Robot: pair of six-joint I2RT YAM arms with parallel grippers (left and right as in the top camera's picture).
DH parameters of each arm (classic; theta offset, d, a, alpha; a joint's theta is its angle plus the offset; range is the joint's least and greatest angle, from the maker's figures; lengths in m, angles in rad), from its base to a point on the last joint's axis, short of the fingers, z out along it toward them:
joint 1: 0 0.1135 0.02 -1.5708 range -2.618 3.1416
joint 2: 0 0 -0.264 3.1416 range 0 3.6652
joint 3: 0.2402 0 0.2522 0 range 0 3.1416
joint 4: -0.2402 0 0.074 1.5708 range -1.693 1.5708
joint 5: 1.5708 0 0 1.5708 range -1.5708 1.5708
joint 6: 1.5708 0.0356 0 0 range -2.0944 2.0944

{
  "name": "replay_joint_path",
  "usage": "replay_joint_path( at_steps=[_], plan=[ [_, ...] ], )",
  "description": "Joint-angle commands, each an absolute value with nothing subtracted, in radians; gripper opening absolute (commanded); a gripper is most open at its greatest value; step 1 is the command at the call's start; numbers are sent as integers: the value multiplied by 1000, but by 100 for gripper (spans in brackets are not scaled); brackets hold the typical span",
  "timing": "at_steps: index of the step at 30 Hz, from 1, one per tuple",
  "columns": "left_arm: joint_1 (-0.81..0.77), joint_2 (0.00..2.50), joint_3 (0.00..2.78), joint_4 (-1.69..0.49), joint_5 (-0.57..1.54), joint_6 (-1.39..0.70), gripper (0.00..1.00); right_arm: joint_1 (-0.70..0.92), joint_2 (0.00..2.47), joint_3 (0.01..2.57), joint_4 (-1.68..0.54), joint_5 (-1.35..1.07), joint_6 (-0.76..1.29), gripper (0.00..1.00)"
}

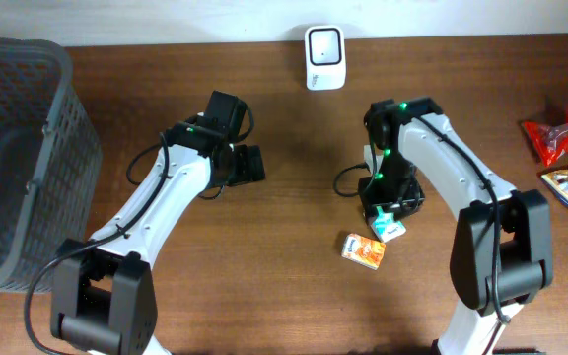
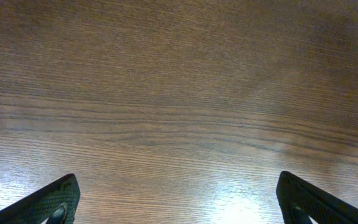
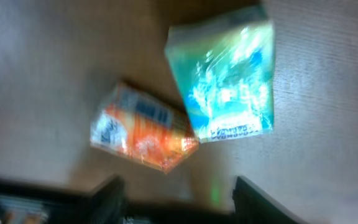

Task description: Scan the item barcode

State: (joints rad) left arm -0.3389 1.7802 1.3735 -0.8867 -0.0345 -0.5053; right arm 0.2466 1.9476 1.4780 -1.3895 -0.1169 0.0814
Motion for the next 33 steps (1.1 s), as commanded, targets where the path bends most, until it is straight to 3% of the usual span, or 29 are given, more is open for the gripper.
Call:
replay_joint_path(
  at_steps=[1,2,7,13,21,22,23,27,28,30,33],
  plan=[
    [-332,1767,1380,-888,-46,-496,99,295,1939,1438,-1322,-96,157,37],
    [-332,1767,1380,-888,-46,-496,99,311,1939,1429,-1311,-87,159,33],
    [-332,1767,1380,-888,-46,-496,99,345,1939,1311,-1195,70,270,33],
    [-332,1767,1380,-887,-46,-496,99,318,1939,1247,-1055,83,267,33],
    [-332,1767,1380,-887,-46,-496,99,318,1939,1254,-597,31,247,34],
    [-332,1767,1380,-888,-46,-496,99,317,1939,1276,-590,41,219,41],
    [-332,1767,1380,-888,-46,-496,99,313,1939,1326,-632,46,194,54],
    [-332,1767,1380,-888,-46,-496,99,298,1939,1501,-848,64,136,58],
    [-332,1767,1380,-888,-46,-496,99,301,1939,1507,-860,64,134,63],
    [-332,1767,1380,-888,-46,-496,99,302,1939,1479,-843,58,134,63],
    [-332,1767,1380,-888,-46,-496,99,302,1944,1394,-776,65,128,44]
  ],
)
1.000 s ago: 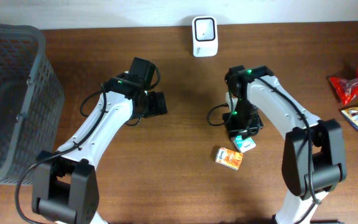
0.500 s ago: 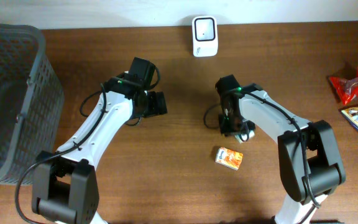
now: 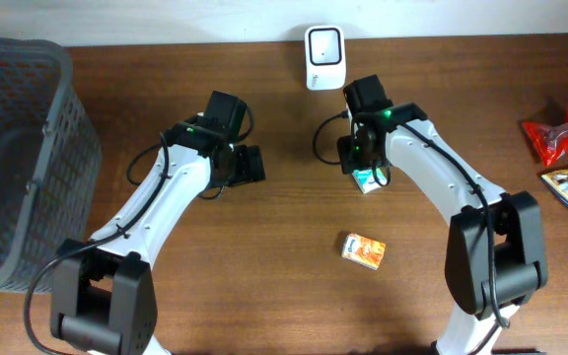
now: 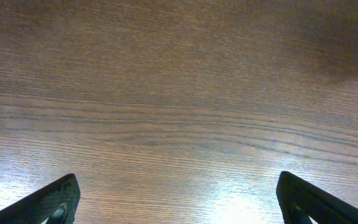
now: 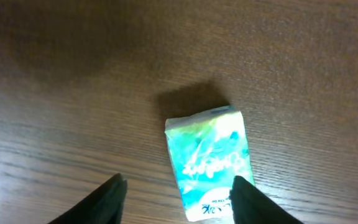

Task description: Scan the item barcode

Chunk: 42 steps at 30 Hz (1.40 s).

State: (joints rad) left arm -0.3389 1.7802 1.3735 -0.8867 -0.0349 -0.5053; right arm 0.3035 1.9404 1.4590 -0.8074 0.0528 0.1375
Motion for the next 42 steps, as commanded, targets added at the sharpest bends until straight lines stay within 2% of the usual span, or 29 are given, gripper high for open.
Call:
replay_joint_path(
  at_steps=[1,3,12,13,15,16,20,22,27,30,32,33,34,36,39,42],
  plan=[
    [-332,1767,1380,-888,-46,-496,99,302,1944,1368,-755,65,127,42],
    [-332,1767,1380,-888,-46,-496,99,302,1944,1337,-739,65,127,33],
    [-332,1767,1380,-888,-46,-496,99,303,2039,1318,-711,170,74,33],
    [-332,1767,1380,-888,-46,-496,99,303,2042,1318,-715,169,76,28],
    [-332,1767,1380,-888,-46,-496,99,303,2041,1321,-721,168,94,8],
    [-332,1767,1380,-888,-46,-496,99,303,2041,1327,-727,169,116,4],
    [-332,1767,1380,-888,-46,-496,99,303,2041,1456,-848,152,174,4],
    [-332,1767,1380,-888,-46,-496,99,300,2037,1539,-923,56,173,4],
    [-332,1767,1380,-887,-46,-496,99,229,2033,1730,-1090,-371,124,4],
    [-332,1767,1380,-887,-46,-496,99,187,2037,1695,-1100,-357,104,4],
    [-332,1767,1380,-888,-46,-496,99,205,2038,1652,-1101,-266,-1,25],
    [-332,1767,1380,-888,-46,-496,99,222,2038,1636,-1100,-228,-36,47],
    [-332,1767,1380,-888,-46,-496,99,257,2038,1614,-1095,-122,-49,62],
    [-332,1767,1380,-888,-46,-496,99,328,2038,1578,-1059,60,-45,63],
    [-332,1767,1380,-888,-46,-496,99,435,2038,1514,-974,374,75,63],
    [-332,1767,1380,-887,-46,-496,99,479,2051,1421,-869,446,96,61]
  ],
)
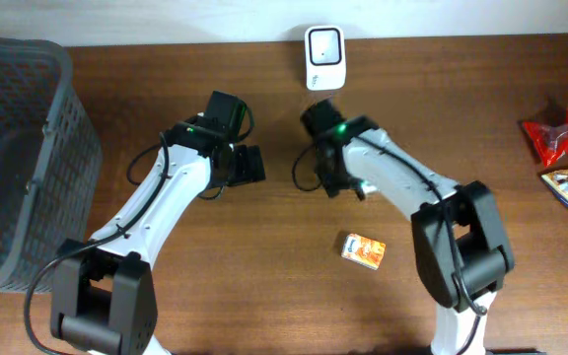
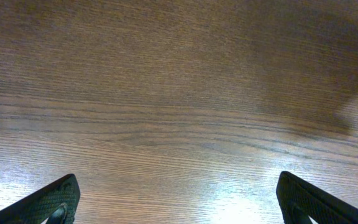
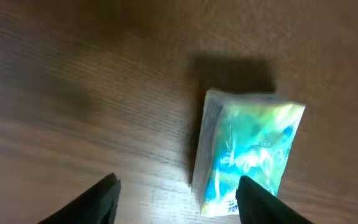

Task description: Scan the item barcode

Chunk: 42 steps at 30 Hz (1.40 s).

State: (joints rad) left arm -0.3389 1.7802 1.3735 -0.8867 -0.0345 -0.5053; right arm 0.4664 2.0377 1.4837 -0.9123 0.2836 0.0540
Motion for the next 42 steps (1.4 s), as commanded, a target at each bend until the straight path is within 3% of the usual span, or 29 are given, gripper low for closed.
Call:
replay_joint_path(
  at_steps=[1,5,11,12,14,15,22,29,30,33,38,42],
  plan=[
    [-332,1767,1380,-887,-46,-496,99,477,2056,1403,-848,466,108,61],
    [-332,1767,1380,-888,-46,-496,99,449,2069,1388,-809,480,117,60],
    [-332,1767,1380,-887,-46,-496,99,381,2083,1385,-773,316,118,48],
    [-332,1767,1380,-888,-46,-496,99,381,2084,1385,-772,313,119,39],
    [-332,1767,1380,-888,-46,-496,99,378,2084,1386,-773,313,158,7],
    [-332,1767,1380,-888,-46,-496,99,378,2082,1390,-778,295,175,4],
    [-332,1767,1380,-888,-46,-496,99,322,2080,1679,-988,-234,214,4],
    [-332,1767,1380,-888,-46,-496,99,232,2103,1481,-791,-741,220,4],
    [-332,1767,1380,-888,-46,-496,99,227,2103,1457,-775,-752,226,6],
    [-332,1767,1380,-888,-46,-496,99,204,2103,1430,-779,-675,240,30],
    [-332,1767,1380,-888,-46,-496,99,92,2103,1444,-865,-348,291,33],
    [-332,1767,1380,-887,-46,-496,99,4,2103,1554,-1036,-316,190,40]
  ],
)
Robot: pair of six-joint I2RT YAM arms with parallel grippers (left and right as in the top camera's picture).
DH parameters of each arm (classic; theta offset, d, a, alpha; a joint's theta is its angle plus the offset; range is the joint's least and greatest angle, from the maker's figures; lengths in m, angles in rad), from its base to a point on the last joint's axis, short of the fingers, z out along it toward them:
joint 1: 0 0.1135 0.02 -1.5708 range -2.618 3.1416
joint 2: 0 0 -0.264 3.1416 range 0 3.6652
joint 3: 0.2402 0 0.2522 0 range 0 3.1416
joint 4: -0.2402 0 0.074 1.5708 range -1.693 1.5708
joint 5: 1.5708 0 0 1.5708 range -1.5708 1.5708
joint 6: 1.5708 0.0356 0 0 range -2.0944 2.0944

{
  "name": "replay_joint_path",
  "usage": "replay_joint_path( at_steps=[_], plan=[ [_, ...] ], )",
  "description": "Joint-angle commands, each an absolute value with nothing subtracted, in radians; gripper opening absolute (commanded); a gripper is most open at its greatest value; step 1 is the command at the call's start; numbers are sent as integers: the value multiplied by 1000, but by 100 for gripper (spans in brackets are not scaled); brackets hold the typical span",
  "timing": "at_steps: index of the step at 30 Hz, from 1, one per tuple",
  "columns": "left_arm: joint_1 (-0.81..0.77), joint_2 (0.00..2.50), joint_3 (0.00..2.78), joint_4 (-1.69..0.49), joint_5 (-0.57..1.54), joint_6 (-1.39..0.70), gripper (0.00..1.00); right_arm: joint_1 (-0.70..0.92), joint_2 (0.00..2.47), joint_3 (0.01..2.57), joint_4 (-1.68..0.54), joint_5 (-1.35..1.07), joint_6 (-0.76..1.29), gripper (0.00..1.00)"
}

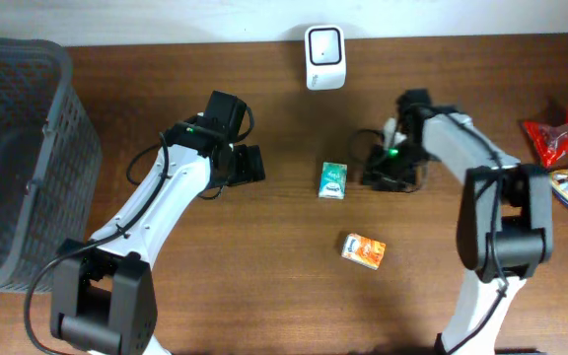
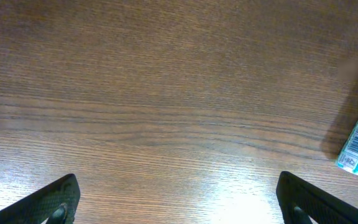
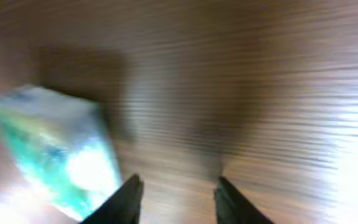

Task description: Scan the item barcode

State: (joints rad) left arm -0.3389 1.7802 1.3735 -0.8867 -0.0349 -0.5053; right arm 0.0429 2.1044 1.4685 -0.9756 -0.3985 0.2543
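The green tissue packet (image 1: pixel 333 180) lies flat on the table below the white scanner (image 1: pixel 323 44). My right gripper (image 1: pixel 375 177) sits just right of the packet and is open with nothing between its fingers. Its wrist view is blurred and shows the green packet (image 3: pixel 55 155) off to the left of the right gripper (image 3: pixel 176 202). My left gripper (image 1: pixel 249 165) hovers left of the packet, open over bare wood. In the left wrist view the left gripper (image 2: pixel 179 205) is empty, and the packet's barcode end shows at the right edge.
An orange box (image 1: pixel 363 250) lies nearer the front. A dark mesh basket (image 1: pixel 13 158) fills the left side. Red and colourful snack packets (image 1: pixel 565 133) lie at the right edge.
My right gripper was left of the green packet, near the table's middle, and is now on its right. The packet lies a little further left. It has come into the left wrist view.
The right gripper was first over the green packet beside the orange box. Then the packet lay further back, below the scanner, with the gripper above it. Later the gripper stood at its left, and now at its right. The left arm stayed put.
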Motion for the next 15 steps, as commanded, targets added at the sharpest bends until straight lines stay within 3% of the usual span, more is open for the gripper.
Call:
replay_joint_path(
  at_steps=[1,7,10,15],
  plan=[
    [-332,1767,1380,-887,-46,-496,99,-10,2101,1596,-1091,-318,173,41],
    [-332,1767,1380,-888,-46,-496,99,53,2100,1681,-1178,-528,12,41],
    [-332,1767,1380,-888,-46,-496,99,119,2101,1663,-1095,-508,89,47],
    [-332,1767,1380,-888,-46,-496,99,186,2101,1554,-947,-456,247,47]
  ],
)
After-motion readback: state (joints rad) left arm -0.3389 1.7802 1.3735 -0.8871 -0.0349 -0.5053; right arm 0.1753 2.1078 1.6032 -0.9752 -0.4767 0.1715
